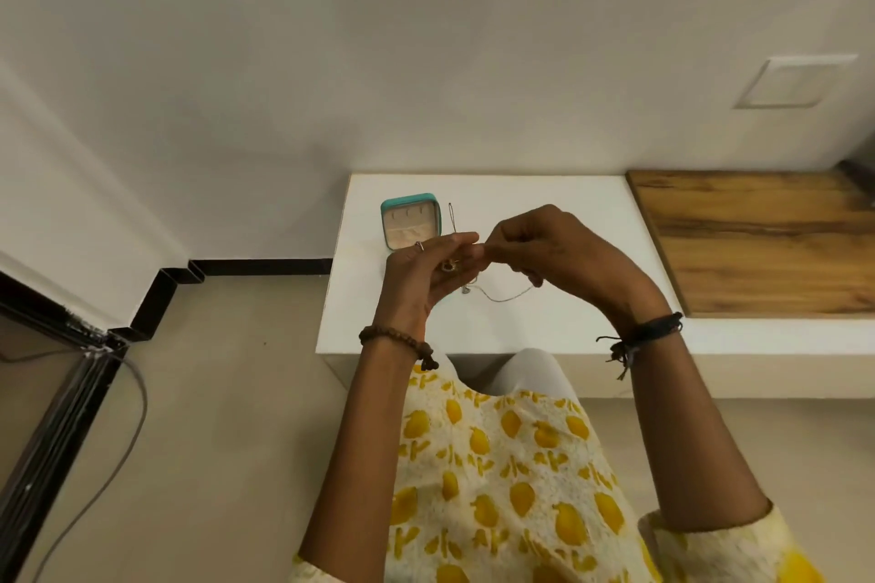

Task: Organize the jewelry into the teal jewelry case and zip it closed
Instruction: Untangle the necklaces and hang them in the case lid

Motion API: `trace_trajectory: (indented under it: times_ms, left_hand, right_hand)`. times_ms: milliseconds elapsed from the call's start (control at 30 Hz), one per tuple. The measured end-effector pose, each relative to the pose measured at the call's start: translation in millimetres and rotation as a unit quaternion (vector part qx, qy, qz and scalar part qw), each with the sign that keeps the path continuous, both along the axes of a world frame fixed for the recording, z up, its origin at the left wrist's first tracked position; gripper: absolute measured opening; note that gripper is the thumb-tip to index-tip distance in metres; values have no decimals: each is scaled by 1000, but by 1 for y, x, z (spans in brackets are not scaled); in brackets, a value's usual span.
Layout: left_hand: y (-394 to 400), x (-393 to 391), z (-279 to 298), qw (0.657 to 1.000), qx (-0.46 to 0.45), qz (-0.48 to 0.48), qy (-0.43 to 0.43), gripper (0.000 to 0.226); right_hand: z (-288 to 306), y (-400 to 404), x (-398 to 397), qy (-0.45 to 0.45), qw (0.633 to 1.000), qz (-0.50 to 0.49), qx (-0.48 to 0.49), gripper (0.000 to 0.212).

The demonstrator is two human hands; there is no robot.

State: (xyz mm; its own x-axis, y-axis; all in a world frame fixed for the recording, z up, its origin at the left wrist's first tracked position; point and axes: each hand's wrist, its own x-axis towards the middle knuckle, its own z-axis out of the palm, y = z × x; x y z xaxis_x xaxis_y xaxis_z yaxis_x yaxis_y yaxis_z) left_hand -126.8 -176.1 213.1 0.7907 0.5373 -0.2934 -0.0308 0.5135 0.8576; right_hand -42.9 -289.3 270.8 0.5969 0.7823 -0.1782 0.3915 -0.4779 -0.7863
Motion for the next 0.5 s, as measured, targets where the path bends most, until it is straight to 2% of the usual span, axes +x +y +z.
trace_trajectory:
  times_ms: [133, 233, 367, 500]
  left_hand:
    - [-4, -4, 8, 999, 16, -48, 5, 17]
    - [-6, -6, 13, 998, 30, -51, -2, 24]
    - [-9, -8, 15, 997, 12, -72, -30, 24]
    - [-10, -11, 14, 991, -25, -105, -73, 27]
  right_hand:
    - [7, 5, 1, -61, 998, -14, -4, 30]
    - [9, 5, 2, -53, 998, -18, -8, 28]
    - [7, 5, 3, 40, 997, -56, 18, 32]
    - [5, 3, 4, 186, 972, -92, 113, 27]
